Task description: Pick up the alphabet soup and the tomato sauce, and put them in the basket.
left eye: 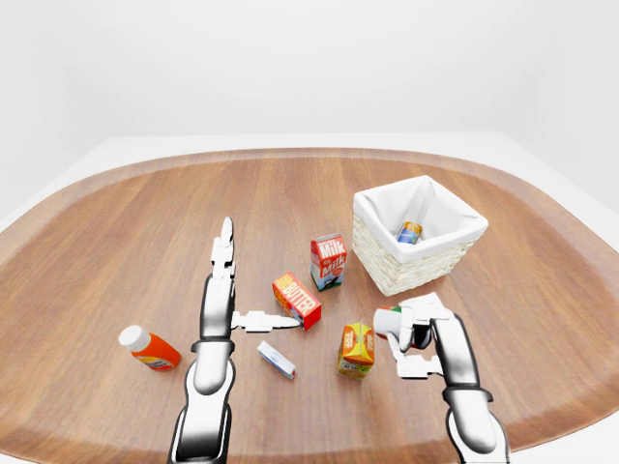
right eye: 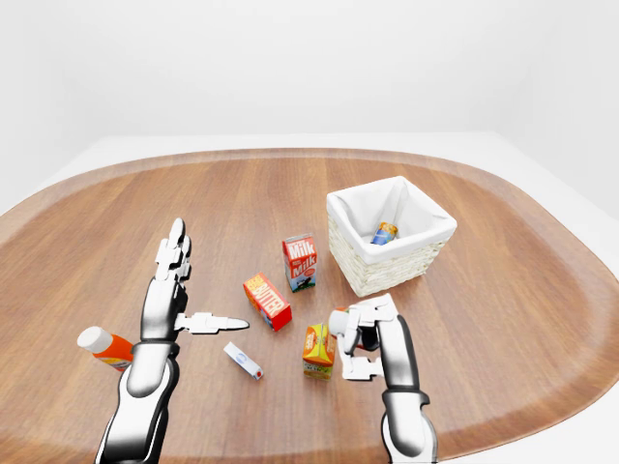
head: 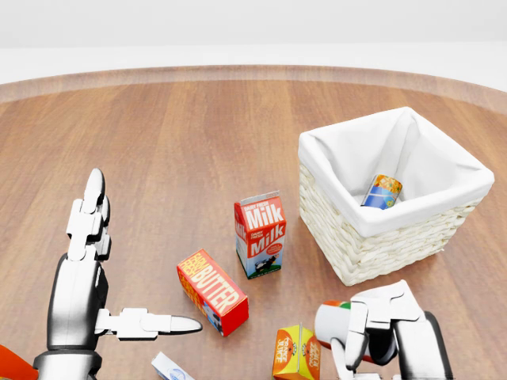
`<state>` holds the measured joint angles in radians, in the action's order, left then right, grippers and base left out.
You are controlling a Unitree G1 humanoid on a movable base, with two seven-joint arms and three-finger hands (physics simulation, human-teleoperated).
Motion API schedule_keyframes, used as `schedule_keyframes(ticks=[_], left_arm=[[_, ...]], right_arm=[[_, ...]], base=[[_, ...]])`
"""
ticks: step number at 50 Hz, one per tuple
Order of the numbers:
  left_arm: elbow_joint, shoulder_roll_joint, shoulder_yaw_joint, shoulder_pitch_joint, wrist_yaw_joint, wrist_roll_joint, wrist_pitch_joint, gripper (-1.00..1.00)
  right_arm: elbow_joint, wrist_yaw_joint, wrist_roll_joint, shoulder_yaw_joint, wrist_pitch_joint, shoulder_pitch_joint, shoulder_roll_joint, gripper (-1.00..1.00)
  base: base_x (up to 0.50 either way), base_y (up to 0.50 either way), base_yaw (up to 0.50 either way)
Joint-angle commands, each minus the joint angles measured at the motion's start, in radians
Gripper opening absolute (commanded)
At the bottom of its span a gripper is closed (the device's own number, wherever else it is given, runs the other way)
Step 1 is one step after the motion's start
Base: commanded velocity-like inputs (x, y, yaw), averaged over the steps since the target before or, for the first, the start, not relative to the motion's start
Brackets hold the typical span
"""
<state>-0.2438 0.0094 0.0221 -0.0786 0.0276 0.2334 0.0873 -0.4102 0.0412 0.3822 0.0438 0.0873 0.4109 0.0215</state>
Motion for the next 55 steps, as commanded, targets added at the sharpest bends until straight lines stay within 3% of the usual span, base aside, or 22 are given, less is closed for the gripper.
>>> schedule_keyframes(ticks=[1, 55], left_arm=[[0.0, 0.0, -0.001, 0.0, 0.001, 0.003, 0.0, 1.0], [0.0, 0.001, -0.001, 0.0, 0.001, 0.003, 0.0, 1.0]], right_arm=[[-0.036, -0.026, -0.035, -0.027, 0.0, -0.1, -0.011, -1.0], [0.061, 0.021, 0.049, -0.054, 0.0, -0.563, 0.014, -1.0]], base=[[0.0, 0.0, 0.0], [0.0, 0.0, 0.0]])
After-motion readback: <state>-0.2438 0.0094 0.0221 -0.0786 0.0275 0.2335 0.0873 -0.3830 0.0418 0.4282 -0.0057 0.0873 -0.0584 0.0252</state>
